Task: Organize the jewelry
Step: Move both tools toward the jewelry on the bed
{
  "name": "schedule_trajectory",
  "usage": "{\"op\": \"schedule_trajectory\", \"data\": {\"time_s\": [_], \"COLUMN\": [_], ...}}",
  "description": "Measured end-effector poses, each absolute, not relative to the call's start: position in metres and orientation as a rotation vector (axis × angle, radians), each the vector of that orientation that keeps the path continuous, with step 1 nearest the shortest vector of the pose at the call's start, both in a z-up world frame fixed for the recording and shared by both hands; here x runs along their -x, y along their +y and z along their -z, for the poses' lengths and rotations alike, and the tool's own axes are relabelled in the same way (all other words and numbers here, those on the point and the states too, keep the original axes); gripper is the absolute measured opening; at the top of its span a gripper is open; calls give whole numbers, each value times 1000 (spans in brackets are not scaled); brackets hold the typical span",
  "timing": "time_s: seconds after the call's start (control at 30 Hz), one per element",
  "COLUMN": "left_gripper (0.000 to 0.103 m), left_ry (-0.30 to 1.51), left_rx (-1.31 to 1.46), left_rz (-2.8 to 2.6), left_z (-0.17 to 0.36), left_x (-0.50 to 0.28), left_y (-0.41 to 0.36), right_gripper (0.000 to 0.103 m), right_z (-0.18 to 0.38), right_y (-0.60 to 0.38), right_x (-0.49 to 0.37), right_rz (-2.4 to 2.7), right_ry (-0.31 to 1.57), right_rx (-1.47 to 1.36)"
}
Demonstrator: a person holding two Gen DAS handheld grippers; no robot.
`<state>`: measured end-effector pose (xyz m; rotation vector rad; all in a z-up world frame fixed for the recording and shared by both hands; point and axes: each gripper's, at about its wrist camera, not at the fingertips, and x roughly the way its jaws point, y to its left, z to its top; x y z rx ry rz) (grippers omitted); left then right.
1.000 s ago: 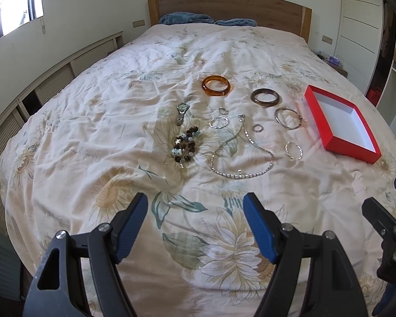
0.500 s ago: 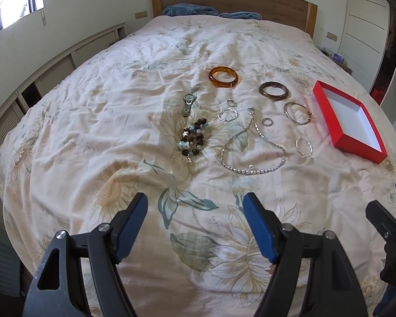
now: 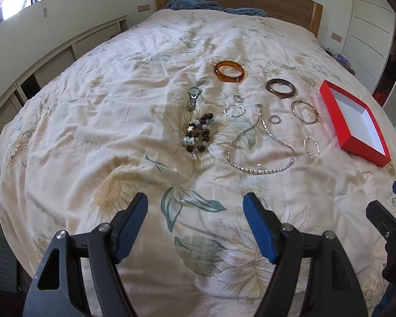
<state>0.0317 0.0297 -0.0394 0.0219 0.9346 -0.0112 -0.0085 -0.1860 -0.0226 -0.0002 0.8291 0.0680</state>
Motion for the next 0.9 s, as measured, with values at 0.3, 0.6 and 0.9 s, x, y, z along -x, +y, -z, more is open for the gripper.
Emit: {"op": "schedule_trajectory", "data": {"time_s": [0.3,0.6,0.9], "left_gripper": [73,73,70], "left_ry": [963,983,1018], "left_rx": [15,33,59], "left_rz": [28,36,77], "left_z": [45,49,59], "left_x": [-40,-46,-56], "left_y": [37,45,42], "right_gripper": [90,78,66], "right_z": [28,32,42], "right_y": [-182,-184,-201], "right_x": [0,-8,-25], "right_rz": [-95,-131,-140], "right_ry": [852,869,893], "right_rx": [-7,-45,-111]}}
